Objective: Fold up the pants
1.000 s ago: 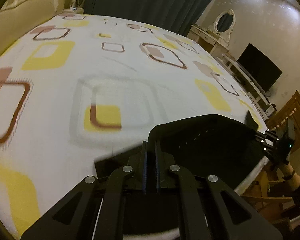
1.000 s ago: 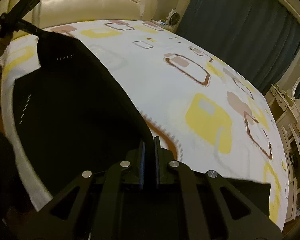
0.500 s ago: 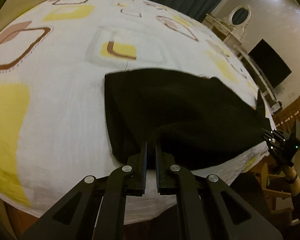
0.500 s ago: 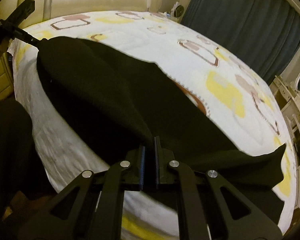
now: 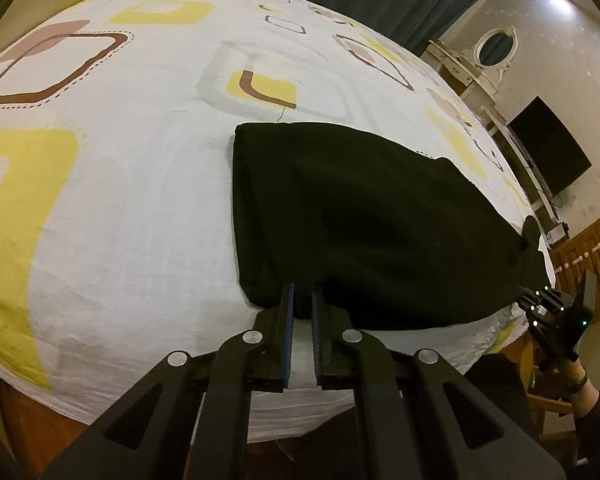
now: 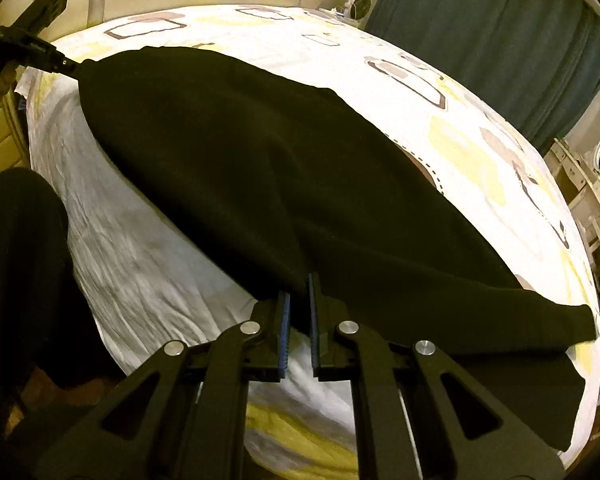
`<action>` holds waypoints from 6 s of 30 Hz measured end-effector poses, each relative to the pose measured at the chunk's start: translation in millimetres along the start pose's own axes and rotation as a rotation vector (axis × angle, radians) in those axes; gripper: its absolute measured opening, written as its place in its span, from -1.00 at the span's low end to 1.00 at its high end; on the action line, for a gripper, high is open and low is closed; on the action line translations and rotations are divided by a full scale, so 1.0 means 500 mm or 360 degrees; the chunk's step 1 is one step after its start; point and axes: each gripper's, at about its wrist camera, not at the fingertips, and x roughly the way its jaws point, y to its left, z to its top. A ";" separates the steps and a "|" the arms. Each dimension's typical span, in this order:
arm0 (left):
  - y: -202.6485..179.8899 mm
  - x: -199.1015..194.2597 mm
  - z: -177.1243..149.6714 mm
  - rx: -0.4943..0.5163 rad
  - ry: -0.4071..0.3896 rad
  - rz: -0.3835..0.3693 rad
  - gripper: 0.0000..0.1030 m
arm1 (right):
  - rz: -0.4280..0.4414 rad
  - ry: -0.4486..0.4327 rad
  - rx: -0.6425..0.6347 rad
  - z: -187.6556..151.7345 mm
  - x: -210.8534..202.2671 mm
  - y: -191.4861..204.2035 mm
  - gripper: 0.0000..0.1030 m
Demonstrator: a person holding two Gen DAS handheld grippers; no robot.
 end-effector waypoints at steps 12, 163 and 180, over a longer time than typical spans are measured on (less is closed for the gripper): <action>0.025 -0.037 -0.020 -0.0293 -0.0025 -0.0377 -0.51 | 0.0020 -0.0001 0.0080 -0.001 0.004 -0.009 -0.80; -0.187 0.143 0.046 -0.0048 -0.0100 0.0524 0.68 | 0.0292 -0.0224 0.1672 -0.166 -0.204 -0.717 -0.68; -0.180 0.145 0.051 -0.0084 -0.0082 0.0489 0.68 | 0.0316 -0.0043 0.1265 0.073 -0.050 -0.433 -0.68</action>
